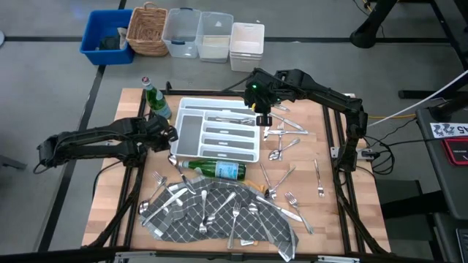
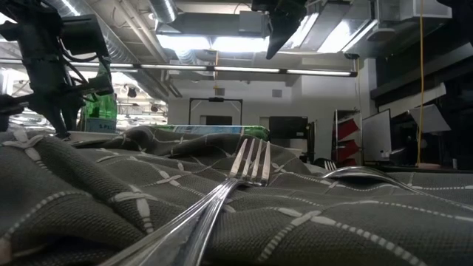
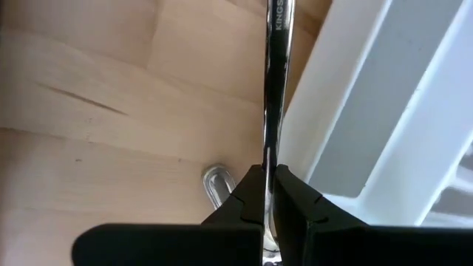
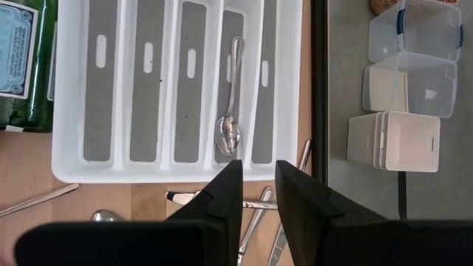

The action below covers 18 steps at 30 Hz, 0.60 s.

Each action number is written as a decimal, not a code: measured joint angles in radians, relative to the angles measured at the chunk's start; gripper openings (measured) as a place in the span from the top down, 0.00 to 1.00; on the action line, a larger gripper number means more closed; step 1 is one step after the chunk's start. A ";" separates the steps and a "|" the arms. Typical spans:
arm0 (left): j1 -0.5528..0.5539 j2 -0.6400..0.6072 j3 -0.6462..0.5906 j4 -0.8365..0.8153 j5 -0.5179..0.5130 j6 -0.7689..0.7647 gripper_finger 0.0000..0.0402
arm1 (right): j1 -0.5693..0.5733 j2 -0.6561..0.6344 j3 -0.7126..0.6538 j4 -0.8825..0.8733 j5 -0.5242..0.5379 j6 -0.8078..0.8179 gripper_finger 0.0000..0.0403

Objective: Sort silverware
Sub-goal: Put the silver spoon into the silverware tray

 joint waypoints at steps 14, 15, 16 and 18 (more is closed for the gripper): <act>0.010 0.025 0.000 0.016 -0.020 -0.012 0.99 | 0.000 0.000 0.000 0.009 -0.001 0.000 0.79; 0.012 0.025 0.000 0.018 -0.023 -0.003 0.99 | 0.000 0.000 0.000 0.009 -0.002 0.000 0.79; 0.015 0.025 0.000 0.017 -0.029 0.007 0.99 | 0.000 0.000 0.000 0.011 -0.002 0.000 0.79; 0.022 0.025 0.000 0.017 -0.042 0.012 0.99 | 0.000 0.000 0.000 0.016 -0.002 0.000 0.79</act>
